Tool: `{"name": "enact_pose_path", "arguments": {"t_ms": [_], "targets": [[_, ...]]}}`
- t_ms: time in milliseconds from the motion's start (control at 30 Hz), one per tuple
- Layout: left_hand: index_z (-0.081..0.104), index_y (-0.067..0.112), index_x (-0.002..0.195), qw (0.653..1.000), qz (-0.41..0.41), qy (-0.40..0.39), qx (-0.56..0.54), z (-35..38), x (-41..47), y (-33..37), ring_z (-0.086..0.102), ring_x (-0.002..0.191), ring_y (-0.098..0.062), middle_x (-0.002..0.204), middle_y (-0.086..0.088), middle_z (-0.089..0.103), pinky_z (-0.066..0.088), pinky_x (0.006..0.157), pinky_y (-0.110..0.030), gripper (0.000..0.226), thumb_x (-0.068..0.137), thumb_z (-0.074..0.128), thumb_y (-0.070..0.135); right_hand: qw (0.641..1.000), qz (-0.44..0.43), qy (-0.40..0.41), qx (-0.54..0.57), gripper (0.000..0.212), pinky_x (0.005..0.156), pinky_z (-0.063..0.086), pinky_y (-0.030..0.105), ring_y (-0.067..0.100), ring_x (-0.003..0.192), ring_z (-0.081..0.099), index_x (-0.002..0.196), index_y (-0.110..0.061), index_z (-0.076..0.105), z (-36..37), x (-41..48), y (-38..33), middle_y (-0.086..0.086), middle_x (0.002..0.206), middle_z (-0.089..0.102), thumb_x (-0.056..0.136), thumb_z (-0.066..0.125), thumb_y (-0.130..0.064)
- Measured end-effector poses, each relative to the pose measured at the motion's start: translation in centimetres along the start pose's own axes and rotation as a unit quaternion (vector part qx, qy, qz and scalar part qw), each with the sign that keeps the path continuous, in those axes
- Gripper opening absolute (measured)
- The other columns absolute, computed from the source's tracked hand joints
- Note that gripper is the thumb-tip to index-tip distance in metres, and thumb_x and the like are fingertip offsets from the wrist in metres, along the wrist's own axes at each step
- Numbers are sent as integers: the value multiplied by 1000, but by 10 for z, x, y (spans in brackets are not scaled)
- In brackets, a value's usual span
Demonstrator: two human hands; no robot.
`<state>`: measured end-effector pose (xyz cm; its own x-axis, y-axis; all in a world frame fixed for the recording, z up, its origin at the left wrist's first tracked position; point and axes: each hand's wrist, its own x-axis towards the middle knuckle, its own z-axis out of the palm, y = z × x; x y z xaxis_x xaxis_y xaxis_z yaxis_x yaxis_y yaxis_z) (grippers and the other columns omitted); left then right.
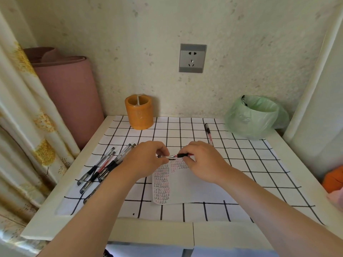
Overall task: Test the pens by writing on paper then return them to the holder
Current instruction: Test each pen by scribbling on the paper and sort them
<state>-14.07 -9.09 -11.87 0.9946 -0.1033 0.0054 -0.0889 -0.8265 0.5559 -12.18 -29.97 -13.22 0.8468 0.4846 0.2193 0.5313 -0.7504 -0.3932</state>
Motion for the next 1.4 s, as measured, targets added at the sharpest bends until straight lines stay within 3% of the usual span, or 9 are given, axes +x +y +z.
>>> {"name": "enact_pose_path", "arguments": {"t_ms": [200,333,433,800,933,1033,1100,1300,1400], "targets": [[73,30,80,991,-19,-35,-125,7,0,9,65,71,-2,76,10,71,49,64,-22,7,80,79,34,997,-37,-36,-56,24,82,43,36,16,91,60,112,-33,67,-3,-3,-5,-11,96,69,97,47,-36],[76,21,77,976,-35,-89,-196,11,-3,15,68,67,-9,74,3,75,57,75,-34,12,72,83,31,986,-46,-19,-162,58,86,35,35,13,82,46,76,-32,56,-2,-4,-8,-13,75,53,70,38,-86],[79,21,75,966,-53,-131,-217,14,-4,18,69,68,-12,75,-2,76,57,76,-33,17,69,86,35,978,-56,-5,-203,74,83,31,34,13,75,41,62,-31,54,2,-2,-10,-12,66,46,55,31,-101],[81,14,82,946,-83,-141,-281,1,-4,17,61,66,-8,79,-8,74,50,62,-19,14,75,84,26,980,-68,86,-165,57,61,27,30,12,47,41,43,-21,37,13,5,-21,-7,39,36,72,50,-69],[79,16,82,953,-86,-92,-275,-6,-2,11,64,63,-7,77,-5,76,49,56,-16,11,81,79,27,998,-45,14,-52,46,54,31,24,4,65,50,81,-32,53,11,7,-15,-16,69,53,74,54,-77],[76,20,88,955,-104,-15,-279,-11,4,1,66,62,-4,79,7,77,52,58,-18,8,88,72,27,999,-32,-27,6,24,78,47,27,10,96,55,111,-25,55,8,8,2,-10,103,54,91,64,-33],[75,22,90,950,-113,25,-289,-12,9,-4,67,64,-3,80,10,77,54,62,-19,10,91,69,30,1000,-3,-6,9,17,85,48,32,17,95,58,110,-19,65,3,9,14,-3,104,55,95,58,-15],[67,26,95,964,-92,59,-243,3,17,-7,68,74,-8,87,4,70,53,60,-19,11,91,68,16,983,175,58,-20,29,66,49,38,25,74,58,92,-22,66,-19,11,56,-2,77,63,104,43,-36],[68,27,86,979,-56,32,-191,12,22,-5,63,70,-9,81,5,69,50,64,-22,13,89,70,14,958,271,78,-47,33,65,45,37,27,78,57,95,-16,60,-22,15,72,3,83,61,106,33,-31]]}}
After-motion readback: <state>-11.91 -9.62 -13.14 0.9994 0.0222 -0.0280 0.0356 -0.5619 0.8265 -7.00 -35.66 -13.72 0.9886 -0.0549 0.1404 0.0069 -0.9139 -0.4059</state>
